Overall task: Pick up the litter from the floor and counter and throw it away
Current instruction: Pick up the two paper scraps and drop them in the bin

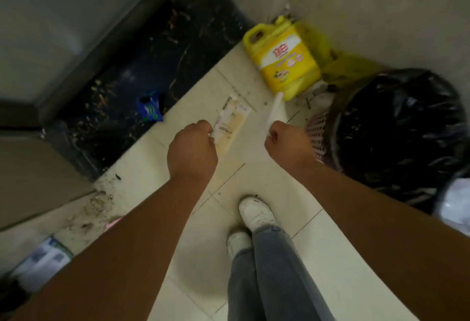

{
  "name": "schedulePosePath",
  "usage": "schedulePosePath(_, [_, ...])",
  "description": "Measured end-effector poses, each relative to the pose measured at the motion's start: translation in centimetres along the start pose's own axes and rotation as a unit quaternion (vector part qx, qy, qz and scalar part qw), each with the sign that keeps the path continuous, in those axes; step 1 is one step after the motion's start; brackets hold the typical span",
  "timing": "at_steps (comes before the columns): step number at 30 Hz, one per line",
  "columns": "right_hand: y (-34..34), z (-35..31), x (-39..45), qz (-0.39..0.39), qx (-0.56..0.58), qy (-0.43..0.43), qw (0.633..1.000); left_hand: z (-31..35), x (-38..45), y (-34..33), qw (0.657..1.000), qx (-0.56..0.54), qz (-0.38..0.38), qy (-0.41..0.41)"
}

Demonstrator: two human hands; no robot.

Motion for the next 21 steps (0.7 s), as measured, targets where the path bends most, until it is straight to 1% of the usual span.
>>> schedulePosePath(2, [3.6, 1.3, -1.9, 0.035, 0.054, 0.0, 0.998, 3.6, -0.8, 1.4, 1.0, 0.003, 0.005, -0.021])
schedulePosePath(6, [9.9, 6.8, -7.8, 0.111, 0.168, -0.051, 0.978, 11.0, -4.4, 2.0, 0.998, 0.001, -0.012, -0.066])
schedulePosePath(9, [13.1, 13.1, -12.9, 0.135, 0.222, -0.119, 0.958, 17.0, -7.8, 0.8, 0.992, 0.017, -0.05, -0.114])
schedulePosePath(11, [14.5, 17.8, -16.0, 0.136, 0.256, -0.182, 0.94, 21.1, -9.6, -0.4, 0.987, 0.021, -0.074, -0.139])
schedulePosePath(13, [15.2, 22.4, -18.2, 0.127, 0.264, -0.243, 0.925, 24.8, -10.9, -1.8, 0.985, 0.019, -0.087, -0.15])
schedulePosePath(15, [15.4, 26.9, -19.8, 0.132, 0.27, -0.272, 0.914, 28.4, -12.2, -3.5, 0.984, 0.011, -0.096, -0.152])
schedulePosePath(18, [15.4, 33.1, -21.9, 0.129, 0.237, -0.329, 0.905, 33.2, -14.4, -6.9, 0.979, 0.013, -0.119, -0.162])
schedulePosePath(21, [14.5, 38.8, -23.2, 0.104, 0.225, -0.345, 0.905, 36.5, -15.9, -11.4, 0.98, 0.024, -0.129, -0.15])
Point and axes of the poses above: each hand's wrist, its own x-axis towards the middle knuckle, its own y-axis out of the back of the hand, z = x × y, the point moved 3 cm from there along x, towards the middle knuckle, and after that the axes turned 7 degrees about -x, right-handed, at the moved point
